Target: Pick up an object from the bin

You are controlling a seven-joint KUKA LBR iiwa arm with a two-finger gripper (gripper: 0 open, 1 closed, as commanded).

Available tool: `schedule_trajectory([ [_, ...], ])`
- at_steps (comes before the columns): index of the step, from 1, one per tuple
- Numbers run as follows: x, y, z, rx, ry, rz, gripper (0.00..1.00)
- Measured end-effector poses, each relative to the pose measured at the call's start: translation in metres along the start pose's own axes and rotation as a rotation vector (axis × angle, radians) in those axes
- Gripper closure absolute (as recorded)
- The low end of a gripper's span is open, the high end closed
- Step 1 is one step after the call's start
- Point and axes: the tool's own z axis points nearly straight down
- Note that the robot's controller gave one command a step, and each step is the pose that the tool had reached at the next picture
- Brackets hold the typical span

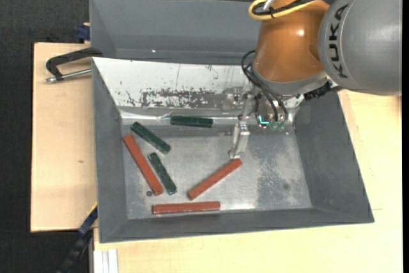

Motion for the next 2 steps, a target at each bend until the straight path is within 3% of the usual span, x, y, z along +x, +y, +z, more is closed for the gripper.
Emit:
schedule_trajectory([
  [1,-0.002,0.0,-0.005,0.0,-0.009,0.001,0.0],
  [2,0.005,-0.002,0.024,0.0,-0.014,-0.088,0.0],
])
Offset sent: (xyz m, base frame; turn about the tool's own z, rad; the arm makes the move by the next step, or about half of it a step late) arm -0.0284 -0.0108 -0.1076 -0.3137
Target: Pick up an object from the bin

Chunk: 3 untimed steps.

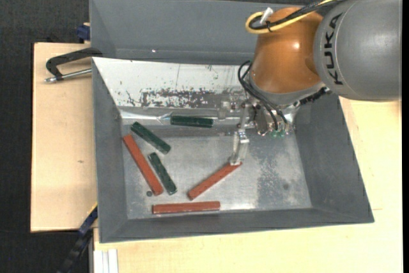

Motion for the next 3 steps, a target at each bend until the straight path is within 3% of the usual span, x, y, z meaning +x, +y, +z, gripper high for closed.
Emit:
schedule_trajectory([
  [1,0.0,-0.003,0.06,0.0,0.002,-0.225,0.0],
  [2,0.069,0.001,0.082,-0.001,0.007,-0.189,1.0],
  [3,0.069,0.001,0.082,-0.001,0.007,-0.189,1.0],
])
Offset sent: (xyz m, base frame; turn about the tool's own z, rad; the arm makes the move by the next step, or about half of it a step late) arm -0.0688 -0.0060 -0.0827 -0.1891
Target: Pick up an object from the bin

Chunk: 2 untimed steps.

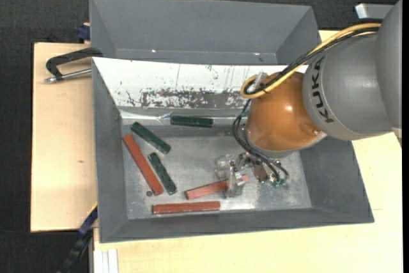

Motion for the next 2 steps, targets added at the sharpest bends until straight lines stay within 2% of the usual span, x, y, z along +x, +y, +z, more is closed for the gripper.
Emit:
schedule_trajectory([
  [1,-0.011,-0.001,-0.038,0.0,-0.001,0.01,1.0],
  [2,-0.01,0.002,-0.095,0.0,-0.001,-0.011,1.0],
])
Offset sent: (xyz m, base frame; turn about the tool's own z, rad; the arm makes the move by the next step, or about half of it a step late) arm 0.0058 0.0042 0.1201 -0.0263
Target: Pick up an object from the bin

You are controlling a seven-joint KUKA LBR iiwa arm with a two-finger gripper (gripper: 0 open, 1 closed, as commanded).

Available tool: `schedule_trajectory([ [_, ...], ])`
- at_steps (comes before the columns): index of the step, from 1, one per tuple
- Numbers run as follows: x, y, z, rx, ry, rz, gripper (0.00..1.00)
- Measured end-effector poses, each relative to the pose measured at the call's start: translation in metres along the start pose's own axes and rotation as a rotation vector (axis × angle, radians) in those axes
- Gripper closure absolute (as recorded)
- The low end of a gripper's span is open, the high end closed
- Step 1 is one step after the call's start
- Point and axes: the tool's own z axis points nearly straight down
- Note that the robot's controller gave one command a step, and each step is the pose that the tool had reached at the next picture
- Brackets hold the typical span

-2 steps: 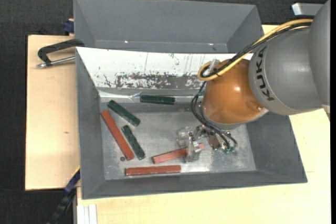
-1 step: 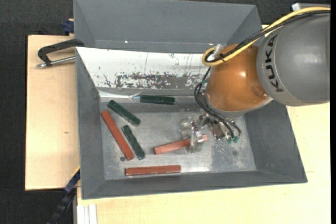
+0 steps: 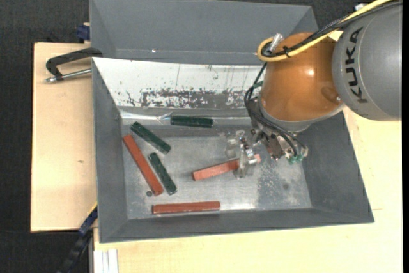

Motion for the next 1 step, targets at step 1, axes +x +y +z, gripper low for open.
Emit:
schedule_trajectory([
  [1,-0.009,-0.0085,-0.0616,0.001,-0.004,-0.031,1.0],
])
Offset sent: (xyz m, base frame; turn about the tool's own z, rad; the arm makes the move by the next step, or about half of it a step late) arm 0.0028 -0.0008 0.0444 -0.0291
